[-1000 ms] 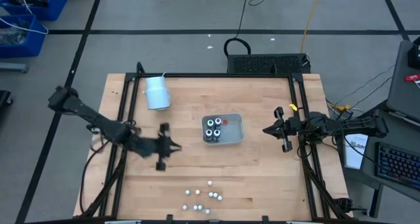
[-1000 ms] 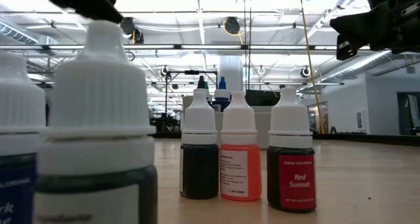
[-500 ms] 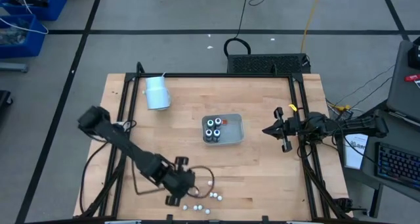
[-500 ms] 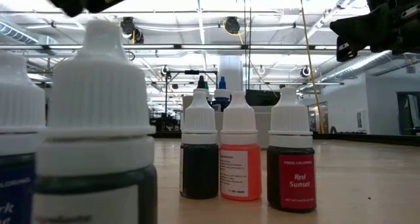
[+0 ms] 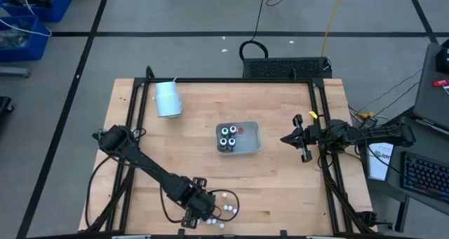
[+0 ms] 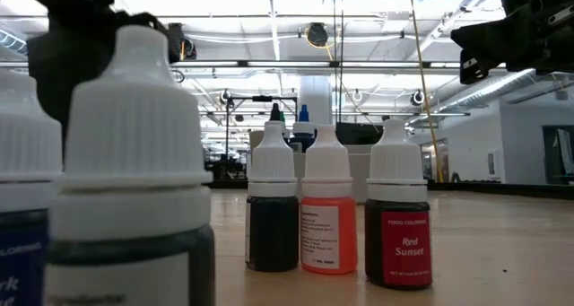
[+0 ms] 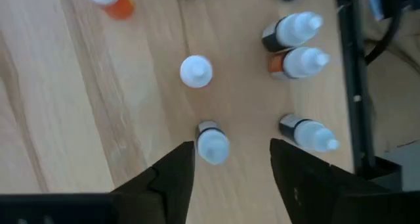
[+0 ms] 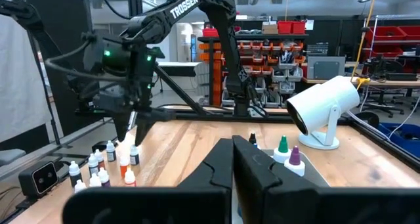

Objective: Pick & Place food coloring
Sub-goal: Put the top small black food coloring bottle into the bin

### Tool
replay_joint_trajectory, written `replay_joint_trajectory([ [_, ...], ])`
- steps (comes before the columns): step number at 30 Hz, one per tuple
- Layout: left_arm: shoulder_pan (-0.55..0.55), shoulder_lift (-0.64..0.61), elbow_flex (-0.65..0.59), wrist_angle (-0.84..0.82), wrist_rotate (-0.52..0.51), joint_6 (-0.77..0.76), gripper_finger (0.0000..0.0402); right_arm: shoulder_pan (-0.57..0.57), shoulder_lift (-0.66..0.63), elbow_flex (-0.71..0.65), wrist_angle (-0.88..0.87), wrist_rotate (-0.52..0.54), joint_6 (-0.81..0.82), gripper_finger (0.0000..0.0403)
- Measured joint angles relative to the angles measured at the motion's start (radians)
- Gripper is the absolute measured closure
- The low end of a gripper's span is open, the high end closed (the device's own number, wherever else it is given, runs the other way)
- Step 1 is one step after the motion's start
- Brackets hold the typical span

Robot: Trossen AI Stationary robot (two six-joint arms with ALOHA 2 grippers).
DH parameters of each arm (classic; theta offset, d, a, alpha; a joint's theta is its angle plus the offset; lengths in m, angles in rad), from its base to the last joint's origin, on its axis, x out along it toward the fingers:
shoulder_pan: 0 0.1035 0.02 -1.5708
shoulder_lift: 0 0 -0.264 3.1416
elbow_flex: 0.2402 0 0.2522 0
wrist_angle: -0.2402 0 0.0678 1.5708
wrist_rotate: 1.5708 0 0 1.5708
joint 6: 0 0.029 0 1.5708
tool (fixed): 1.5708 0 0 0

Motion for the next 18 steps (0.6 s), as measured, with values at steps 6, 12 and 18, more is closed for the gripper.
replay_joint_trajectory([
  [6, 0.002, 0.025, -0.001, 0.002, -0.005, 0.002, 0.0199, 0.000, 0.000, 0.000, 0.000, 0.000, -0.002, 0.0403],
  [12, 0.010, 0.025, -0.001, 0.003, -0.028, 0.007, 0.0223, 0.000, 0.000, 0.000, 0.000, 0.000, -0.002, 0.0403],
  [18, 0.009, 0.025, -0.001, 0.001, -0.016, 0.022, 0.0247, 0.000, 0.000, 0.000, 0.000, 0.000, -0.002, 0.0403],
])
